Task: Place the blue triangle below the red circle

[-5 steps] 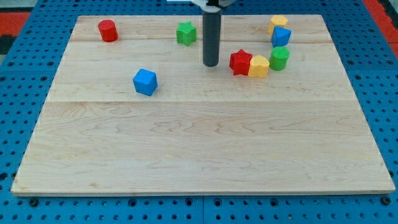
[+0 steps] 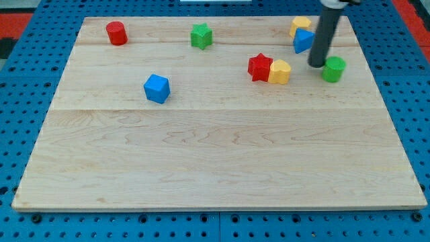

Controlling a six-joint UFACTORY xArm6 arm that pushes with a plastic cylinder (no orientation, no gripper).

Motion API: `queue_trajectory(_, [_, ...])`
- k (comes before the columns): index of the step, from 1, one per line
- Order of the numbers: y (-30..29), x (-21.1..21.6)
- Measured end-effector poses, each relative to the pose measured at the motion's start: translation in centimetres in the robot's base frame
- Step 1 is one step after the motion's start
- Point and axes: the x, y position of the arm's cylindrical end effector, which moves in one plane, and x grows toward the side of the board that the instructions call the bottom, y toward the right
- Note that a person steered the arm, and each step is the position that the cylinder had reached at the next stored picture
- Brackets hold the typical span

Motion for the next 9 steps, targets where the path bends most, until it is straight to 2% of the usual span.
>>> queue_trajectory(3, [0.7, -8.0])
queue_trajectory(4, [-4.0, -7.2])
queue_trajectory(5, [-9.8, -3.4])
queue_trajectory(7, [-12.3, 1.3])
queue_trajectory(9, [-19.7, 6.5])
